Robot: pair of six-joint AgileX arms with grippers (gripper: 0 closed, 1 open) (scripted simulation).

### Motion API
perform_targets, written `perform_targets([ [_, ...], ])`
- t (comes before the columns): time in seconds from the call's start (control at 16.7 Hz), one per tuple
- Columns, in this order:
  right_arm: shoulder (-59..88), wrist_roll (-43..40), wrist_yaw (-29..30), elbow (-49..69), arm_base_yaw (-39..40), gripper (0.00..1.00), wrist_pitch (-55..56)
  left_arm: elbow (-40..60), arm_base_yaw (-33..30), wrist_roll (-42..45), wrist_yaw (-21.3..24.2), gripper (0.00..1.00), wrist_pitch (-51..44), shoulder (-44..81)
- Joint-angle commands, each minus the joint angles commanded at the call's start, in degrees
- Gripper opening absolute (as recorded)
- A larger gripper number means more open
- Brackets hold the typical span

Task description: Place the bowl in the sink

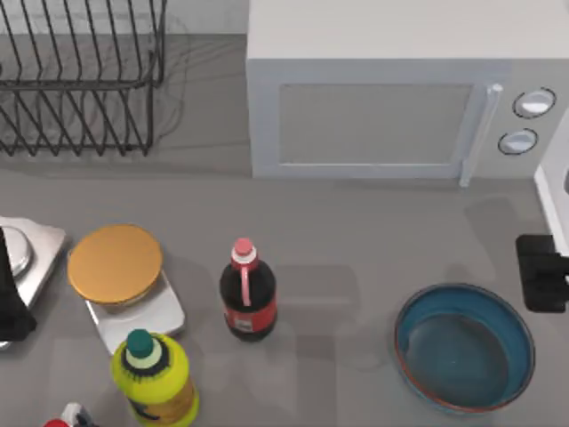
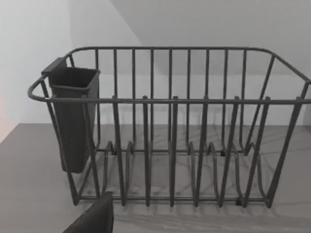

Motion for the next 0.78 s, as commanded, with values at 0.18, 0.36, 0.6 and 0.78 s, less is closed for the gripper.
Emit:
perform_targets([
  [0.18, 9.12, 2.40, 0.01, 7.16, 2.40, 1.00, -6.98, 0.00, 0.00, 0.00, 0.00, 1.00, 0.00, 0.00],
  [0.36, 13.21, 3.58, 0.06, 10.82, 3.60, 1.00, -10.32, 0.00, 0.00, 0.00, 0.00, 1.00, 0.00, 0.00],
  [0.6, 13.52, 3.66, 0.06, 11.09, 3.68, 1.00, -10.54, 0.00, 0.00, 0.00, 0.00, 1.00, 0.00, 0.00],
  [0.78, 13.67, 3.56, 0.05, 10.16, 3.46, 1.00, -9.53, 0.00, 0.00, 0.00, 0.00, 1.00, 0.00, 0.00],
])
